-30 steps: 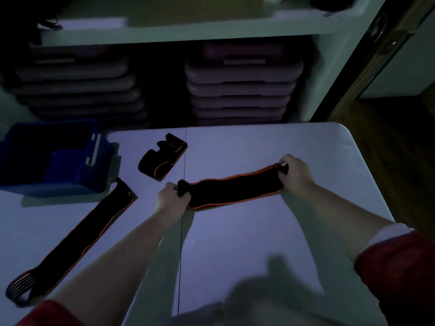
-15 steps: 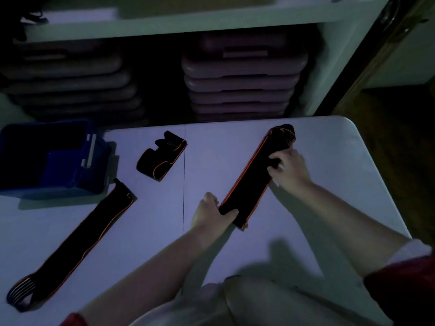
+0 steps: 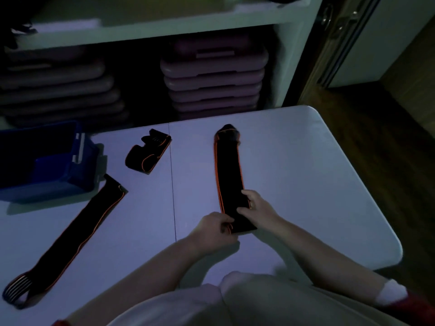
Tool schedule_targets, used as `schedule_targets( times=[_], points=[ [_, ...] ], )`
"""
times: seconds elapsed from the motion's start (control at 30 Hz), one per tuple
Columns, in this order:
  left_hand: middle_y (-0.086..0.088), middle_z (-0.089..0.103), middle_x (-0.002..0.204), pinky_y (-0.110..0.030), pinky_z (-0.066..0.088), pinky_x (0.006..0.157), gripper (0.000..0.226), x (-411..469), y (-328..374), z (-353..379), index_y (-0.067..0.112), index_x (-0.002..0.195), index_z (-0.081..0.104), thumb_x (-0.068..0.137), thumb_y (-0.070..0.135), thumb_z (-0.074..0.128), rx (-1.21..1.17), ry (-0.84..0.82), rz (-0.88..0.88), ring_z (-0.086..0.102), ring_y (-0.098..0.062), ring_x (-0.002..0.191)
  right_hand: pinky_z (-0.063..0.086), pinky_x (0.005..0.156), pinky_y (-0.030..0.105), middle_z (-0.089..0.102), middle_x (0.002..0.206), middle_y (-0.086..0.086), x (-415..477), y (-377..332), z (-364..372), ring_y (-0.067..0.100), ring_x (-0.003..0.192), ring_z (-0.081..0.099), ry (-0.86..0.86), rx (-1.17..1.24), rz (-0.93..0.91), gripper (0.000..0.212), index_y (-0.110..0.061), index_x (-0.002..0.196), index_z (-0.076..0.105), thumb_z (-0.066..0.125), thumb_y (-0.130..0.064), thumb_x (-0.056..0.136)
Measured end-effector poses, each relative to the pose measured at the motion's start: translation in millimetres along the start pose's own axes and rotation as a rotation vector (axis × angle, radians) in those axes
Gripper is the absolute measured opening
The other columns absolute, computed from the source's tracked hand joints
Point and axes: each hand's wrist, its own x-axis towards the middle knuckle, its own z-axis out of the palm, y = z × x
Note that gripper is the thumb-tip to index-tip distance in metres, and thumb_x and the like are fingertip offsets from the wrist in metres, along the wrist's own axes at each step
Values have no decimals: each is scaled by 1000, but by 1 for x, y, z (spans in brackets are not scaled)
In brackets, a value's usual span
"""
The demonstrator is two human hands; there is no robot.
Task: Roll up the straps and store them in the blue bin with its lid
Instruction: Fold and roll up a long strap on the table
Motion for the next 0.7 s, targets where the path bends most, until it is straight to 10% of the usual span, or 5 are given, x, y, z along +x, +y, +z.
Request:
schedule_targets(
  times=[0.3, 0.57, 0.7],
  points=[
    [-12, 42, 138, -32, 40, 101, 74, -26, -20, 1, 13, 140, 40, 76, 29, 73, 201, 53, 13, 45, -27, 126, 42, 105, 36, 54, 135, -2, -44, 21, 9, 14, 123, 52, -89, 32, -38, 68, -25, 138, 43, 49, -22, 70],
    [-3, 70, 97, -34, 57, 73, 26, -35, -19, 9, 18, 99, 69, 73, 19, 65, 78, 157, -63, 68, -19, 87, 40, 97, 26, 45, 132, -1, -53, 10, 36, 12, 120, 45, -152, -64, -141, 72, -13, 147, 31, 59, -3, 82],
    [-10, 64, 103, -38, 52, 78, 29, -49, -33, 6, 12, 112, 64, 86, 15, 51, 136, 213, -25, 62, -27, 93, 42, 102, 27, 45, 139, 3, -50, 21, 47, 19, 125, 48, -39, -273, -314, 54, -17, 132, 51, 64, -15, 79]
  ],
)
